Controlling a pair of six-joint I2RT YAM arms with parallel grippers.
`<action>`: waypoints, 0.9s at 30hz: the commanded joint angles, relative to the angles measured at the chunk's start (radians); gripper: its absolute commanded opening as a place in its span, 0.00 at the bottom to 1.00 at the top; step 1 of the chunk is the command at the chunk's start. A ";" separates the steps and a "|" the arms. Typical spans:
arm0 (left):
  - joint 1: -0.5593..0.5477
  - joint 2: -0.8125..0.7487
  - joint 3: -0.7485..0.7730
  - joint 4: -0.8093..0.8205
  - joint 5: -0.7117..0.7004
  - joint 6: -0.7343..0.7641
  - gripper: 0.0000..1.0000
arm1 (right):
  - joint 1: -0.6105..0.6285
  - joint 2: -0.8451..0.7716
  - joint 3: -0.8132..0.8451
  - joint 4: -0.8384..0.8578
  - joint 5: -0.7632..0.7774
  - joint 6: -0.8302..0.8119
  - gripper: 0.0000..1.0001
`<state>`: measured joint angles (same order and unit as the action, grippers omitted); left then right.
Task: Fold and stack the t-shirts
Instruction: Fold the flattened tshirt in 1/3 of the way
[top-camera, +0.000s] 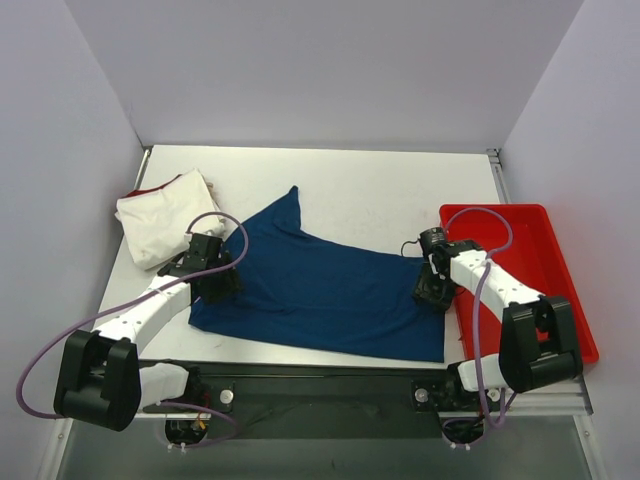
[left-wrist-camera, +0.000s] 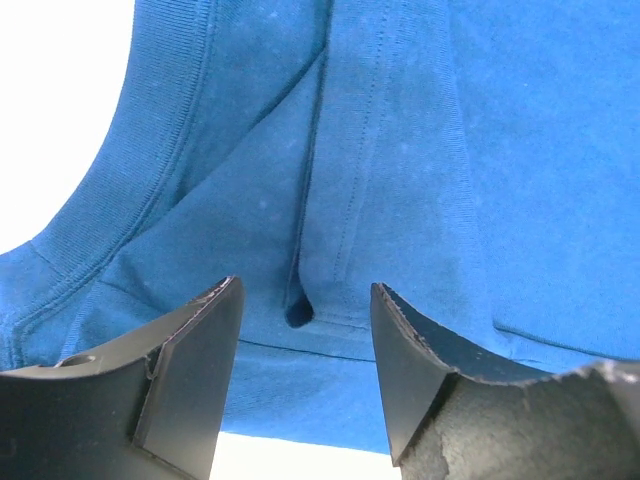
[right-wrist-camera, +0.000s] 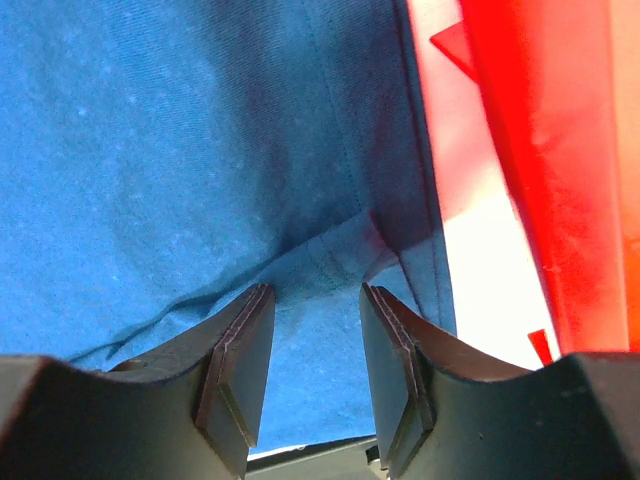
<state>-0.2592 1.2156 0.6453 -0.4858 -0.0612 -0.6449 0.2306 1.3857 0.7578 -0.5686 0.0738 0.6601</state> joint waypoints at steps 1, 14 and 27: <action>-0.002 -0.011 0.005 0.052 0.020 -0.010 0.63 | 0.012 -0.049 0.031 -0.056 0.003 -0.016 0.41; -0.040 0.036 0.028 -0.002 -0.017 -0.050 0.56 | 0.062 -0.142 -0.066 -0.051 -0.065 0.024 0.40; -0.069 0.090 0.019 0.039 0.014 -0.070 0.48 | 0.069 -0.111 -0.072 -0.053 -0.097 0.018 0.40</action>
<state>-0.3199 1.2984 0.6453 -0.4572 -0.0456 -0.7006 0.2901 1.2621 0.6945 -0.5846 -0.0200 0.6689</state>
